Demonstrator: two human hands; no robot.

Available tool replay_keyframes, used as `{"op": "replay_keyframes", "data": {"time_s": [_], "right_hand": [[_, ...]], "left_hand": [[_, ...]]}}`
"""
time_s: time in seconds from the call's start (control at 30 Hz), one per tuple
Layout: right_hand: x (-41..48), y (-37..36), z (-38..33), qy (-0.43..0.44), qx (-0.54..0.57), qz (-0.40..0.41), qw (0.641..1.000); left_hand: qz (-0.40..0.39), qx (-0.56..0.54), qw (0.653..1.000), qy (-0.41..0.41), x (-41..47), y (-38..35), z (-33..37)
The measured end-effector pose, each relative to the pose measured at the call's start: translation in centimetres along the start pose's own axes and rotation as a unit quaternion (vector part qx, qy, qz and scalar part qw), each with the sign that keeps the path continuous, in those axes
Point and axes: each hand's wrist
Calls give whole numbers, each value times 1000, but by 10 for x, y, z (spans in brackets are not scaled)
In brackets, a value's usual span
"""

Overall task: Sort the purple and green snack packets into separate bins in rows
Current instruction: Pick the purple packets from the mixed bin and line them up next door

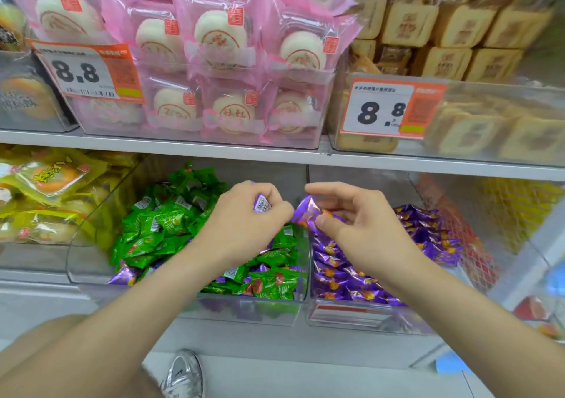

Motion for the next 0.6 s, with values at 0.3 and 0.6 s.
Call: {"op": "replay_keyframes", "data": {"time_s": [0.3,0.6], "right_hand": [[-15,58,10,26,4,30,999],[-30,129,56,80,-111,36,990]], "left_hand": [[-31,106,973,-203,8,-34,17],[-151,180,949,-210,36,-104,61]]}}
Point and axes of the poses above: each hand's wrist, its own x-axis towards the middle knuckle, its own y-axis out of the back of the hand, z = x × y, and after that the axes turned 8 degrees about -y, right-handed
